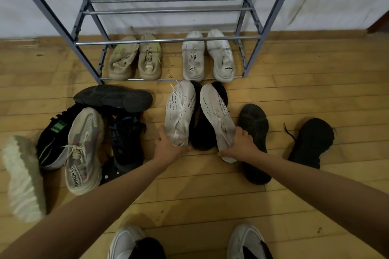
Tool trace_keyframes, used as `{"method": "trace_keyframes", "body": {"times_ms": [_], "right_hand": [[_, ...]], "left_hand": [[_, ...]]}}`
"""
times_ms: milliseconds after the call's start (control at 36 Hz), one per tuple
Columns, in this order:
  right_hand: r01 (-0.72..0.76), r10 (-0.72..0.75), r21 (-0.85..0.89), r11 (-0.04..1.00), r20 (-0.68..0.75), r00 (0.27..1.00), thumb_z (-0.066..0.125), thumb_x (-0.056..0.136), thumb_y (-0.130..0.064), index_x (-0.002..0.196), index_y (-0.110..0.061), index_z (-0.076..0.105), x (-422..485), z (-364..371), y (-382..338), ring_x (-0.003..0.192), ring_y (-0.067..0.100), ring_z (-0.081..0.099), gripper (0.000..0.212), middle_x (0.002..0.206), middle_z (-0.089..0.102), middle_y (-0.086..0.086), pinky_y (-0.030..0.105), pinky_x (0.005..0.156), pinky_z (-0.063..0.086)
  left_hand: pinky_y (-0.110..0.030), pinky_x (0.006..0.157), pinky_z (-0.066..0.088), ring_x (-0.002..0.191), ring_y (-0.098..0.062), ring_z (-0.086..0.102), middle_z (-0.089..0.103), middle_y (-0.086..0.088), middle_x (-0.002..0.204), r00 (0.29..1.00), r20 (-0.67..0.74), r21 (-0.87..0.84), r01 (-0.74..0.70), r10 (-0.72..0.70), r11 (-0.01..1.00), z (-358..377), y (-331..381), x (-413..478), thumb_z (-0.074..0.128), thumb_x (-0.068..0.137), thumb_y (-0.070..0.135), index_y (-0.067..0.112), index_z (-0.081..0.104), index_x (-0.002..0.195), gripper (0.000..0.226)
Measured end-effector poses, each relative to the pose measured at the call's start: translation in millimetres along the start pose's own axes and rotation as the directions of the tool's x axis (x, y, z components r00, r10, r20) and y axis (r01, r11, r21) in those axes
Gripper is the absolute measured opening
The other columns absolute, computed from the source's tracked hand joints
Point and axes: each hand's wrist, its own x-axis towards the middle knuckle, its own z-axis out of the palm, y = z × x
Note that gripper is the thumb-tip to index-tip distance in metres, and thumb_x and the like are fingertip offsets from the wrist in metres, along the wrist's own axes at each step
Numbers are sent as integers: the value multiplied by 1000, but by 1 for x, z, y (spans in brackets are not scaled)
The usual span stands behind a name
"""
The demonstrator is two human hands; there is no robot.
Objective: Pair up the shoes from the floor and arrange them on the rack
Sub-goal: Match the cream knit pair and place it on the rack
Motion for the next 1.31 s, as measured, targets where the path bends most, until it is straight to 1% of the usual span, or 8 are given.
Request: {"method": "trace_keyframes", "body": {"times_ms": [250,444,611,778,861,1000,1111,1306], "right_hand": [[-47,56,76,996,-131,990,78,68,-41,134,-4,29,2,4,-3,124,35,32,90,132,33,17,39,97,37],[72,-8,289,955,-216,976,78,68,-42,138,-9,23,-5,2,-5,116,31,40,95,131,22,12,27,86,37],[-172,189,461,871,10,982,76,63,-53,139,-2,32,-5,-9,-12,112,28,51,102,131,45,12,30,74,45],[-221,238,686,693,72,969,76,61,-44,141,-9,36,-11,-35,-17,104,25,48,96,129,48,8,36,73,48],[-107,200,704,702,-51,978,76,64,-44,140,-13,38,-21,-42,-18,114,25,49,90,135,48,5,38,84,46],[235,18,671,703,-348,938,79,71,-27,113,-24,52,-46,-48,-25,96,12,55,50,109,58,-6,21,76,43],[332,-33,566,755,-473,881,82,68,-31,128,-15,50,-52,-59,-45,112,17,50,70,124,51,1,33,94,44],[388,-92,474,791,-534,840,81,67,-37,137,-13,42,-38,-89,-93,120,21,45,83,131,46,5,28,91,37]], "left_hand": [[-39,86,47,122,-34,43,24,-14,143,998,-55,48,-8,11,999,0,1,-1,81,64,36,23,16,145,104],[-42,95,50,117,-24,52,47,-6,135,997,-4,-196,69,-71,978,-12,9,2,80,63,30,21,35,138,88],[-29,64,53,98,-16,59,61,5,110,989,121,-481,131,-83,867,-23,20,-13,78,70,19,26,47,124,63],[-39,76,57,105,-22,60,61,1,116,986,163,-526,119,-37,842,-31,21,-37,78,70,17,28,45,126,66],[-43,85,55,106,-23,61,62,-1,117,992,119,-543,29,43,839,-36,18,-50,79,68,16,29,47,122,64],[-40,90,53,109,-16,60,60,3,119,968,-46,-515,-233,245,825,-46,17,-64,78,63,26,35,47,123,68],[-34,90,51,112,-9,57,56,7,123,924,-200,-417,-380,324,826,-57,29,-63,78,62,30,42,43,124,72],[-45,102,43,121,-19,47,47,2,131,897,-304,-303,-410,321,860,-82,62,-47,77,59,39,32,36,136,88]]}}
